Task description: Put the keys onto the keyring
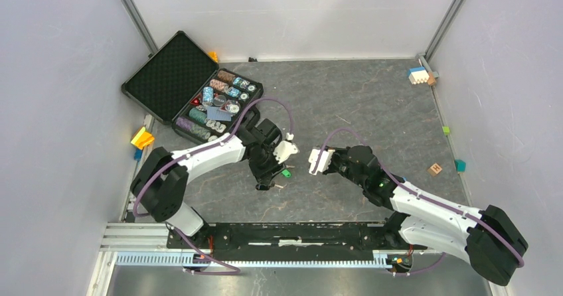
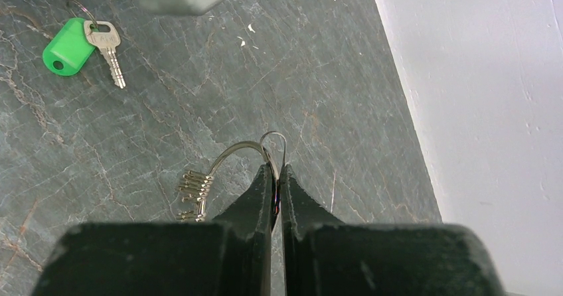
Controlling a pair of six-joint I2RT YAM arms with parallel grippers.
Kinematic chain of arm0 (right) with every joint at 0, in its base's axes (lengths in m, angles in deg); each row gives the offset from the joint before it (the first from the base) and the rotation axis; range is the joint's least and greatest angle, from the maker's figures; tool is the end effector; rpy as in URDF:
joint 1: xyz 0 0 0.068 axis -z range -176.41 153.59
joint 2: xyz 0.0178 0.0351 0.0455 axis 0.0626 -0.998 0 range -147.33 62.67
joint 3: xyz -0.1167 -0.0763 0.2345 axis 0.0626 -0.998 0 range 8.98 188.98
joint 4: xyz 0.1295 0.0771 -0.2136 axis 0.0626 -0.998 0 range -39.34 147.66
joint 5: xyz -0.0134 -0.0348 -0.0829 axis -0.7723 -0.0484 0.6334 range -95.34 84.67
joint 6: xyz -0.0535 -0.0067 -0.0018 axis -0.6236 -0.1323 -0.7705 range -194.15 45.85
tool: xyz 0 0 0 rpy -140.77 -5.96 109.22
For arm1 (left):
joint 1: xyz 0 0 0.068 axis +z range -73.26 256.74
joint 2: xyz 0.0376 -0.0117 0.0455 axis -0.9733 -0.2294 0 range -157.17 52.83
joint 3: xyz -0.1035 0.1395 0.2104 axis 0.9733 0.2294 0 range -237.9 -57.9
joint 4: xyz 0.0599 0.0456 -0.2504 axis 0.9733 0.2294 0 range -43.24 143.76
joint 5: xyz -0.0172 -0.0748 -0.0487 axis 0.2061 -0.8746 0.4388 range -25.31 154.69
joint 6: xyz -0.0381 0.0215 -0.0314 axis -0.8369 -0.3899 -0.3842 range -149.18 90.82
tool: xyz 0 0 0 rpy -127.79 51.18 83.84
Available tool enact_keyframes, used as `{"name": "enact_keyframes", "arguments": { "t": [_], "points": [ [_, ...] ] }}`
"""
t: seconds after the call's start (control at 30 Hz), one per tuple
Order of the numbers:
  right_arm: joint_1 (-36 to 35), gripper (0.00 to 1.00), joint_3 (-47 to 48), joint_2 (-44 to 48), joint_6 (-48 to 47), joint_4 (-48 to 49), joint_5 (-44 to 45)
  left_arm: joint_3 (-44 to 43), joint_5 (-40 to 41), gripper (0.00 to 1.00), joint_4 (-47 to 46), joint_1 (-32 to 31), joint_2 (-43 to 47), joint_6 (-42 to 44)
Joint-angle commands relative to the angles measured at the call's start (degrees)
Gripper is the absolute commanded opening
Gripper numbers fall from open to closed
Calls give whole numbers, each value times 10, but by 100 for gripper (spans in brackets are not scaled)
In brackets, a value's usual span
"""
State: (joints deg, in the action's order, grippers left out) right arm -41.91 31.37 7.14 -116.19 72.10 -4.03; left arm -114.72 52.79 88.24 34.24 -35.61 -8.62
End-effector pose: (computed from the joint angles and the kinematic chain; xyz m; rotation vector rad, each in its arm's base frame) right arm 0.1494 0.1508 0.2123 -1.3010 1.3806 0.0193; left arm 0.2049 -0.1977 0.1960 1.5378 2.4218 -0.3747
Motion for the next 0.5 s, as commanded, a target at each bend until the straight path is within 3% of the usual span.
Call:
{"name": "enact_keyframes", "arguments": {
  "t": [0.0,0.47],
  "points": [
    [6,0,24,2,0,15,-3,-10,-39,54,35,-6,-32,-26],
    [9,0,23,-6,-4,16,-8,-55,-62,47,44,-22,-96,-49]
  ]
}}
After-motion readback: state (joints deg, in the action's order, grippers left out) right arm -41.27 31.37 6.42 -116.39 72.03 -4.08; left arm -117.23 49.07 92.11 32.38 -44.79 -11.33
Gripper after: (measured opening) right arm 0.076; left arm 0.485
